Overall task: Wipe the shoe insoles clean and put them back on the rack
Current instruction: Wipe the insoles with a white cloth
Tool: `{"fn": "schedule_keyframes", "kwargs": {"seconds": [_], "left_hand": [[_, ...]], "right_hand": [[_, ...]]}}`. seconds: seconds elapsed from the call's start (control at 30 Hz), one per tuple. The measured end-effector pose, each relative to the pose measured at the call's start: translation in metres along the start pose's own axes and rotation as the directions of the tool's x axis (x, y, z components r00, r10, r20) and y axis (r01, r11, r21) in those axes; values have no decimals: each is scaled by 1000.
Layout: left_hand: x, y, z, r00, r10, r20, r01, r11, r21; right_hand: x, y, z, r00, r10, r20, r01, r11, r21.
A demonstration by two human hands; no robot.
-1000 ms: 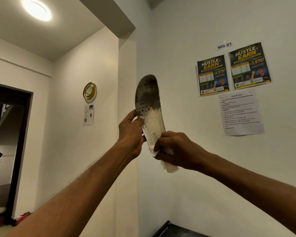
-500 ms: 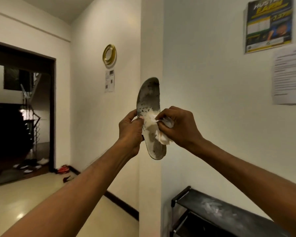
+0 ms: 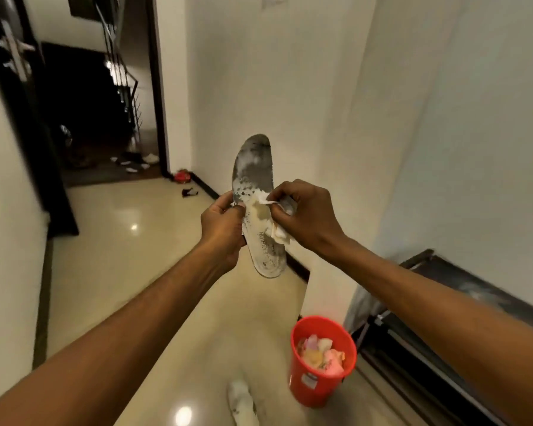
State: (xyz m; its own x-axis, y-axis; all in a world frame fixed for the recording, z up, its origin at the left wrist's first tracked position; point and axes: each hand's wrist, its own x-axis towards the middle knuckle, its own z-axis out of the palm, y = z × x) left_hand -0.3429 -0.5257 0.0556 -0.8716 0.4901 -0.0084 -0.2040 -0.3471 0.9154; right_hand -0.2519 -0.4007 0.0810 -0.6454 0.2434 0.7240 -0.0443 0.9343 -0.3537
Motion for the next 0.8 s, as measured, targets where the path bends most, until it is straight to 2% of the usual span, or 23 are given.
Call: {"fn": "schedule_keyframes", "kwargs": {"seconds": [0.13,0.23,0.37,0.47,0.67,0.8], "left_hand": [[44,-95,-64,978,-134,-158,143,989,48],[64,-173,-115,925,-245,-291,270,962,49],[68,-287,-184,808,-367,-461,450,890,80],[53,-370,-229,704,-439,-558,569,819,72],[-4,-522,-284,434,-560,-705,770,638,-33],[-33,-581,-304,363,-567,-740,833,553,-15]], "right_hand": [[-38,51,112,984,118,135,-129,989,74],[-84,88,189,942,205,264,-241,964,110],[-171,137,283,831,293,473,-387,915,114],[-232,160,326,740,323,590,-469,877,107],[-322,194,368,614,387,688,-591,803,76],[-368,211,371,540,417,731,-627,778,20]]}}
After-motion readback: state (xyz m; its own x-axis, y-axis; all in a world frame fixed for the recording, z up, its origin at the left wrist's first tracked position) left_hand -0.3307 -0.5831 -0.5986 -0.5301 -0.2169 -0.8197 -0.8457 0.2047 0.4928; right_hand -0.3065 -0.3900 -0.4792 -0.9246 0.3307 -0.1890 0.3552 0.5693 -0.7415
